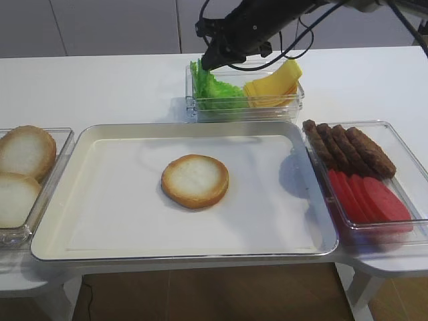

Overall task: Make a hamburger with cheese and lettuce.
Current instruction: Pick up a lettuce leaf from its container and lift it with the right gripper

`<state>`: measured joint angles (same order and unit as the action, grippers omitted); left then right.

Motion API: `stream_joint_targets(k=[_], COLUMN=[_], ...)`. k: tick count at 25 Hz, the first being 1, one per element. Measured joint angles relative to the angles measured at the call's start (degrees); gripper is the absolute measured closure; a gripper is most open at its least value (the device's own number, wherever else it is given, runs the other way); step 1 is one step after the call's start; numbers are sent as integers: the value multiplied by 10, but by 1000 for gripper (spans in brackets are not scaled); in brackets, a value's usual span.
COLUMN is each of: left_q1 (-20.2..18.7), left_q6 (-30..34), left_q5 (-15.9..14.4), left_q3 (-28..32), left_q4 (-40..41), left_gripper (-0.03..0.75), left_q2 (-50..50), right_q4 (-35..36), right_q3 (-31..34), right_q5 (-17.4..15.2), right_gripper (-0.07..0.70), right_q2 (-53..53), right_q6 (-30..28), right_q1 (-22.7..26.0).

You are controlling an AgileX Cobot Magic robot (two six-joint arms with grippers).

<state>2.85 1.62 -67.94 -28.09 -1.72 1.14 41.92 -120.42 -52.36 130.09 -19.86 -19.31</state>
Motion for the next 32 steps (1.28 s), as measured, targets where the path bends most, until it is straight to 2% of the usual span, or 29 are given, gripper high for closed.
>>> stream_joint_targets(k=[12,15,18,21,25,32], left_q1=[0,0,0,0,0,0], left_q6=[0,0,0,0,0,0], left_q5=[0,0,0,0,0,0], left_q3=[0,0,0,0,0,0], left_q4=[0,0,0,0,0,0], left_gripper=[247,247,247,247,247,247], left_q2=[0,0,0,0,0,0], right_q4=[-16,-16,-16,-16,-16,-18], right_q3=[0,0,0,0,0,0], right_q5=[-4,-3,-3,-3,-3,-3], right_gripper=[615,547,433,380,397,527], right_q2=[-11,-6,-3,-3,-3,-3], right_q6=[7,18,24,26,26,26], right_q1=[0,0,0,0,0,0])
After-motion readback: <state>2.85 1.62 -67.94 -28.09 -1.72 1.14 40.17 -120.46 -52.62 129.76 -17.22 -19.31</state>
